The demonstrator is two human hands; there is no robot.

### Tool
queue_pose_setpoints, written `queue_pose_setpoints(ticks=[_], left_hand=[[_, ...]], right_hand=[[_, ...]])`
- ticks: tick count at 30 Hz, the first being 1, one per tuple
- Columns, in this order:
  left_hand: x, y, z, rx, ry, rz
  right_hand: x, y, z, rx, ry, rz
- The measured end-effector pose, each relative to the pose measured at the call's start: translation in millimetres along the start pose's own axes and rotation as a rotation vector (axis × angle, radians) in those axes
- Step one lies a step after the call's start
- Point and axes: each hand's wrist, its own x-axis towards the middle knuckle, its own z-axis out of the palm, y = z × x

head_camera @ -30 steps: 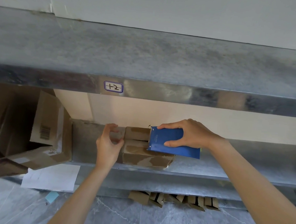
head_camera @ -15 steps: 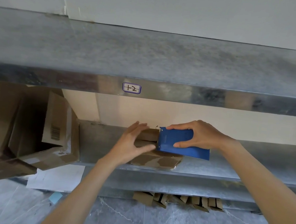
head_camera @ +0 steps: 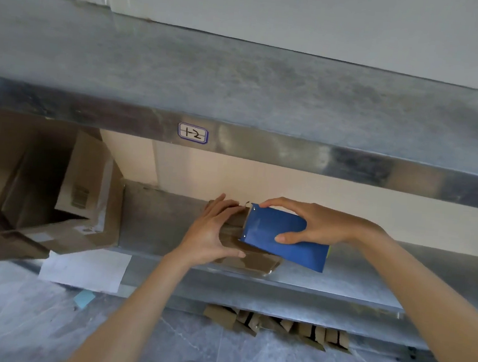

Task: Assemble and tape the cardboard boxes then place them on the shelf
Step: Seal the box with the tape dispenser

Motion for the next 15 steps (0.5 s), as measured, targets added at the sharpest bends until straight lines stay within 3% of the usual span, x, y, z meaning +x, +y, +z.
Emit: queue_pose_setpoints(ticks=[15], left_hand=[[-2, 7, -9, 0.038, -0.047, -0.065]], right_hand=[[-23, 43, -18, 0.098, -0.012, -0.131]])
